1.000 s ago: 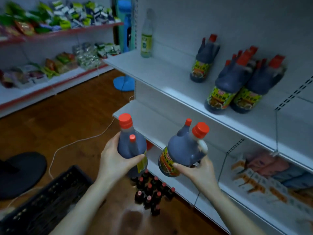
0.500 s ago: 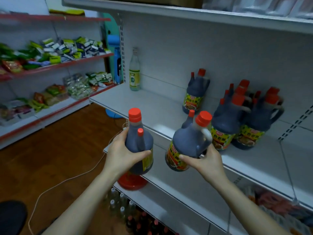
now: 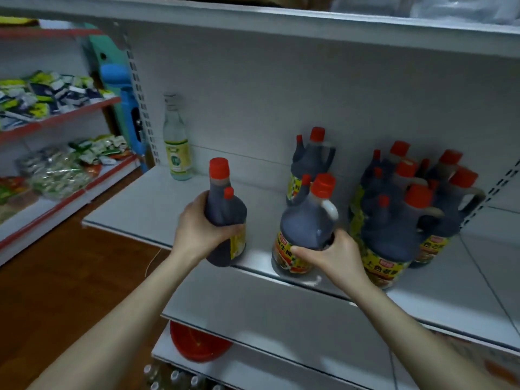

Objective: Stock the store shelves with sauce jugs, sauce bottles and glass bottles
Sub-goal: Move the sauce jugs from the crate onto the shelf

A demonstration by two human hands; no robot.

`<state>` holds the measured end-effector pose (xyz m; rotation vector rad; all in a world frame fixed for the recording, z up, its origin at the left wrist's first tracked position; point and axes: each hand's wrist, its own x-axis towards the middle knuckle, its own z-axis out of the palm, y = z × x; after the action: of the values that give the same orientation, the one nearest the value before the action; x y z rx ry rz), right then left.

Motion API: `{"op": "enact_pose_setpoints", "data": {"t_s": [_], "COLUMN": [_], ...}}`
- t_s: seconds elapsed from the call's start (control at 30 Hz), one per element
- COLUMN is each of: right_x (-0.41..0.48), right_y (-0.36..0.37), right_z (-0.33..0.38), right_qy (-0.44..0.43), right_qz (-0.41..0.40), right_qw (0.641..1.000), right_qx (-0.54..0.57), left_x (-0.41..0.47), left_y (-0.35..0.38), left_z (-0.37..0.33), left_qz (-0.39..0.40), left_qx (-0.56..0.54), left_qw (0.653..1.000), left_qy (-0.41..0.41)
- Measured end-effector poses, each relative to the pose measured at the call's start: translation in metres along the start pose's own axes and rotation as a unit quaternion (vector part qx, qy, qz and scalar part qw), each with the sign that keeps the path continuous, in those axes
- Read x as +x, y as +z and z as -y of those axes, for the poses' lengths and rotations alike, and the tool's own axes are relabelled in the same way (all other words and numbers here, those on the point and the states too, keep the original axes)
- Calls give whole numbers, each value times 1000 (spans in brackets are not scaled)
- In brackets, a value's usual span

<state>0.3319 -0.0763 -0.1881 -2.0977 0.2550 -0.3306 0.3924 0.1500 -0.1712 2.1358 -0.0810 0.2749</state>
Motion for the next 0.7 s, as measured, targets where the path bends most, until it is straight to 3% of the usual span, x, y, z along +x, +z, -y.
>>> {"op": "enact_pose_setpoints", "data": {"t_s": [0.2, 0.43, 0.5, 0.63, 0.7], "right_x": [25, 36, 33, 31, 34], "right_y": [18, 2, 0, 5, 7], "right_z": [2, 10, 13, 22, 24], "right_qy": [13, 53, 57, 3, -37], "right_qz": [-38, 113, 118, -89, -137], "right_qw": [999, 992, 990, 995, 989], "right_qx": [-32, 31, 48, 49, 44], "left_x": [49, 68, 64, 50, 47], "left_y": [9, 18, 18, 18, 18], "left_z": [14, 29, 33, 42, 46], "left_qz": [56, 99, 100, 97, 96], "left_qx": [3, 5, -13, -72, -85], "left_qw": [997, 991, 991, 990, 989], "left_qy": [46, 91, 92, 78, 71]}}
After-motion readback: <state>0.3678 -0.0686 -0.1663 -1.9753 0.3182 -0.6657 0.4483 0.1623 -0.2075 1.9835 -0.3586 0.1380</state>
